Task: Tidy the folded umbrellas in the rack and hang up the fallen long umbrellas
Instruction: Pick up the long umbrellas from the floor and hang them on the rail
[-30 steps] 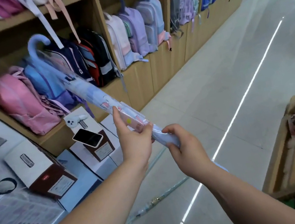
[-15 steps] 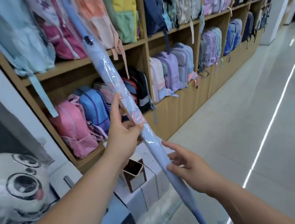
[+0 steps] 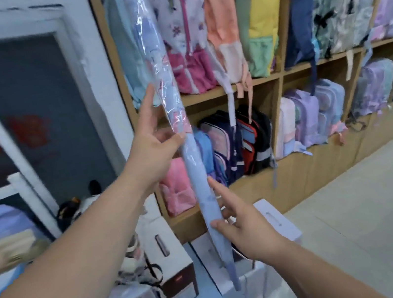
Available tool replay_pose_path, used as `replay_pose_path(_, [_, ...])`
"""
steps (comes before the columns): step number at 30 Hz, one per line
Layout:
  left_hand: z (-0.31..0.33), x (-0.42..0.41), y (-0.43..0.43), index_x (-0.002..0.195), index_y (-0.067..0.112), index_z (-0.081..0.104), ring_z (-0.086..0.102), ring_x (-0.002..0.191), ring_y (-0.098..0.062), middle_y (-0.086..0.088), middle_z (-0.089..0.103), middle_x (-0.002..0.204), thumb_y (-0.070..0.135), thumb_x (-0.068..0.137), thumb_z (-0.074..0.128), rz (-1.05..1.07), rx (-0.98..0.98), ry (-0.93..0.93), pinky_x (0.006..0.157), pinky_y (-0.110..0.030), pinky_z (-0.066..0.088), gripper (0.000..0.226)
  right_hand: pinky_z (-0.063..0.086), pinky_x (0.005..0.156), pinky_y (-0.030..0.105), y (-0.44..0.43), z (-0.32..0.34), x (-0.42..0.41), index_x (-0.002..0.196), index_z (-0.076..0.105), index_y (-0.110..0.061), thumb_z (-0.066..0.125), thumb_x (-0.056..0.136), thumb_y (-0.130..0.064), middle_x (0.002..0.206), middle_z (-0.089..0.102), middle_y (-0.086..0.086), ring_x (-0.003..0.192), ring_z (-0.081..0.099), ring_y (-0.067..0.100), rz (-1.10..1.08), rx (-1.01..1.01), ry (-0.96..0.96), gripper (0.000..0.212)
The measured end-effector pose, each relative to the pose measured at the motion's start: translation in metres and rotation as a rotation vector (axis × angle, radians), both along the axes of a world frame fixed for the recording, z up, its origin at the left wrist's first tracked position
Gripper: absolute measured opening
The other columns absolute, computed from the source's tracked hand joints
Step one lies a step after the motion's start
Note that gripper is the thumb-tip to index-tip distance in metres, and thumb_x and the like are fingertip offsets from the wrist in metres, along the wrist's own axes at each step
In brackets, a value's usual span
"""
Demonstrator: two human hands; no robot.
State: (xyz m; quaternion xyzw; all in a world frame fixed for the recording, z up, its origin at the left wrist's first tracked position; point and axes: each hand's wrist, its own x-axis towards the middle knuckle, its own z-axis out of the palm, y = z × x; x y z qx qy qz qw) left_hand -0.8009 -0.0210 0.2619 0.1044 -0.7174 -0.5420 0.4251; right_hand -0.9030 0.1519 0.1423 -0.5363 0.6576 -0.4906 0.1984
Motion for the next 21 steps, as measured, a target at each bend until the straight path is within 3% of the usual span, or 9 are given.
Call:
replay_pose_path(3, [0.008, 0.023, -0.009, 0.148, 0.053, 0.019, 0.063, 0.094, -0.017, 0.013, 0.06, 0.133, -0.012, 0.092, 0.059, 0.106, -0.024, -0.018, 0.082, -0.039, 0.06, 0.095, 0.053, 0.073, 0.022, -0.037, 0.013, 0.008, 0.146, 0.025, -0.061, 0.063, 0.097, -0.009, 0.114, 0.062, -0.017, 0.081, 0.06, 0.005, 0.093, -0.122, -0.033, 0.081])
replay_pose_path(5, [0.005, 0.039, -0.012, 0.141, 0.062, 0.024, 0.065, 0.097, -0.02, 0.004, 0.064, 0.126, -0.01, 0.093, 0.058, 0.174, -0.045, -0.069, 0.086, -0.048, 0.059, 0.094, 0.053, 0.084, 0.022, -0.064, 0.02, 0.013, 0.147, 0.027, -0.06, 0.062, 0.098, -0.008, 0.132, 0.061, -0.011, 0.095, 0.064, 0.0, 0.166, -0.169, -0.047, 0.08])
replay_pose_path(7, [0.004, 0.056, -0.013, 0.14, 0.069, 0.025, 0.068, 0.099, -0.025, -0.008, 0.064, 0.125, -0.005, 0.094, 0.06, 0.237, -0.031, -0.124, 0.084, -0.055, 0.06, 0.094, 0.057, 0.092, 0.039, -0.09, 0.028, 0.019, 0.145, 0.025, -0.065, 0.062, 0.098, -0.011, 0.134, 0.063, 0.001, 0.095, 0.067, 0.014, 0.221, -0.192, -0.039, 0.081])
replay_pose_path(9, [0.003, 0.073, -0.018, 0.144, 0.066, 0.022, 0.071, 0.101, -0.027, -0.006, 0.065, 0.124, -0.002, 0.094, 0.062, 0.288, -0.024, -0.164, 0.079, -0.052, 0.061, 0.093, 0.057, 0.093, 0.045, -0.114, 0.038, 0.026, 0.144, 0.024, -0.067, 0.063, 0.097, -0.013, 0.135, 0.062, 0.001, 0.094, 0.066, 0.017, 0.269, -0.218, -0.016, 0.081])
replay_pose_path(13, [0.008, 0.099, -0.026, 0.15, 0.061, 0.016, 0.072, 0.099, -0.028, -0.003, 0.066, 0.121, -0.003, 0.094, 0.062, 0.379, -0.026, -0.164, 0.077, -0.046, 0.061, 0.097, 0.054, 0.099, 0.033, -0.149, 0.062, 0.043, 0.145, 0.023, -0.066, 0.063, 0.097, -0.015, 0.14, 0.059, -0.008, 0.121, 0.06, 0.006, 0.376, -0.284, 0.024, 0.081])
replay_pose_path(17, [0.028, 0.122, -0.042, 0.151, 0.058, 0.015, 0.072, 0.098, -0.017, 0.001, 0.065, 0.121, -0.008, 0.093, 0.06, 0.463, -0.031, -0.11, 0.075, -0.034, 0.059, 0.099, 0.052, 0.094, 0.02, -0.178, 0.089, 0.069, 0.143, 0.017, -0.071, 0.063, 0.098, -0.017, 0.137, 0.054, -0.029, 0.117, 0.058, -0.006, 0.413, -0.321, 0.086, 0.084])
replay_pose_path(21, [0.056, 0.156, -0.066, 0.151, 0.059, 0.017, 0.071, 0.1, -0.017, 0.004, 0.066, 0.116, -0.007, 0.093, 0.061, 0.495, -0.087, -0.096, 0.076, -0.037, 0.061, 0.099, 0.054, 0.088, 0.018, -0.208, 0.119, 0.098, 0.15, 0.014, -0.061, 0.063, 0.098, -0.02, 0.13, 0.06, -0.02, 0.109, 0.062, -0.003, 0.482, -0.298, 0.116, 0.082])
